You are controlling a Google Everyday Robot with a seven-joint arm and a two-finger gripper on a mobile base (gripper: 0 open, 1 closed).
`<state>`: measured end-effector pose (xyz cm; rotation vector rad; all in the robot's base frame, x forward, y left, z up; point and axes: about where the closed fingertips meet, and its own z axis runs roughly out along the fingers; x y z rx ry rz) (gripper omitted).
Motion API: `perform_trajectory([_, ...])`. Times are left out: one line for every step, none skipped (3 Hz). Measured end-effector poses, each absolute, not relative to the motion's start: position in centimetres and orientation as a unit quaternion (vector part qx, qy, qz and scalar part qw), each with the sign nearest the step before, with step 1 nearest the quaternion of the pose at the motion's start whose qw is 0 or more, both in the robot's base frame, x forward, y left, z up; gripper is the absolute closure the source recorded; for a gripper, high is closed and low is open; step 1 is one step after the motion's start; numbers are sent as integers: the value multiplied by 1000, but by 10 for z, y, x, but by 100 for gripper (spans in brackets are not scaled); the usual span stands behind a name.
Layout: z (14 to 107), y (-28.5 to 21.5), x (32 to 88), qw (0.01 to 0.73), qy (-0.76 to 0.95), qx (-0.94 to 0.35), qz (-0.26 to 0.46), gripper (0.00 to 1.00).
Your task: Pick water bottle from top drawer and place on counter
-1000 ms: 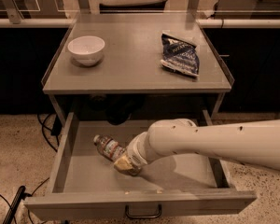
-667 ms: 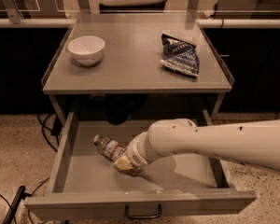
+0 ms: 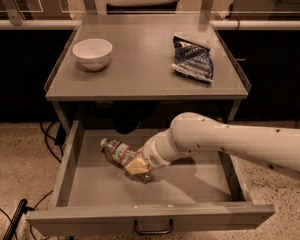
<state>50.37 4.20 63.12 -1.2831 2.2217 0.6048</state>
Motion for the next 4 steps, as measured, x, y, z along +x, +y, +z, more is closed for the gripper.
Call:
perform_trajectory([667, 31, 516, 256, 798, -484, 252, 100])
perform_trajectory([706, 25, 517, 255, 784, -500, 265, 100])
perform_trajectory([746, 26, 492, 241, 768, -531, 265, 100])
perform_trajectory([789, 18, 477, 238, 761, -552, 243, 100])
